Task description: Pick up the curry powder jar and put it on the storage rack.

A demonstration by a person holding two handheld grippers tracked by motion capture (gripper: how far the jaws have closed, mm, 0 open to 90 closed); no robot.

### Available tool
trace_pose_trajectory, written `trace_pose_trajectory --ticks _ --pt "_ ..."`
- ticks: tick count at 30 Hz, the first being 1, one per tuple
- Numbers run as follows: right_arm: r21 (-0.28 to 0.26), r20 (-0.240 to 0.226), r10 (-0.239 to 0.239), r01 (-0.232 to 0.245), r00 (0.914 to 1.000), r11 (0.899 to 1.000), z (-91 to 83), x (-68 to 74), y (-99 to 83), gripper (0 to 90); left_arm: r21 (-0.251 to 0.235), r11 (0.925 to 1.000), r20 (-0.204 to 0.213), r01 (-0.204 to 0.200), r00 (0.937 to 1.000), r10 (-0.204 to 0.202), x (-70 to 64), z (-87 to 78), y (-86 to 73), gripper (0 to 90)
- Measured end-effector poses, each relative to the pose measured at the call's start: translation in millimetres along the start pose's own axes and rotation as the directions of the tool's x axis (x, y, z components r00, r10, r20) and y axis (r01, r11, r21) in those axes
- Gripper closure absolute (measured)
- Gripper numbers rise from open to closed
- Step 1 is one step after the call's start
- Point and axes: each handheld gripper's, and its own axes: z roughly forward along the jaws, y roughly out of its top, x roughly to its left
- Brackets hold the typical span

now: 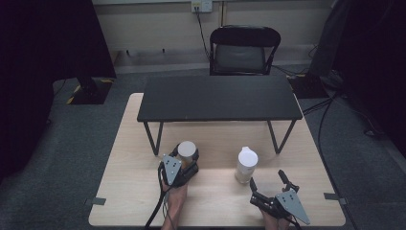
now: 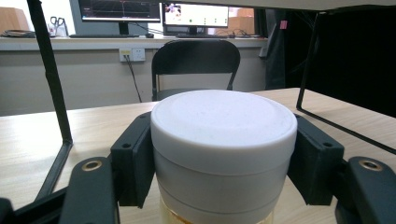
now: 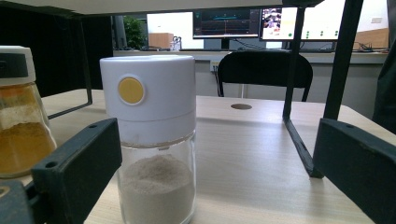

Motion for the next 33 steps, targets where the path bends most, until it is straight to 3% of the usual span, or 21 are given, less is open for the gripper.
trace_pose_trajectory --ticks 12,21,33 --pt "0.000 0.000 0.000 0.000 1.0000 1.000 0.0 0.0 0.0 0.1 0.011 0.9998 -0.006 0.017 0.9998 -0.016 0.8 -0.3 3.6 34.0" --pt "0.000 0.000 0.000 0.000 1.0000 1.000 0.0 0.0 -0.1 0.1 0.007 1.0000 0.000 0.003 1.0000 -0.003 -0.2 -2.7 4.6 34.0" --pt "-0.001 0.000 0.000 0.000 1.0000 1.000 0.0 0.1 -0.1 0.1 -0.020 0.9995 0.025 -0.026 0.9993 0.026 2.2 -12.1 19.1 34.1"
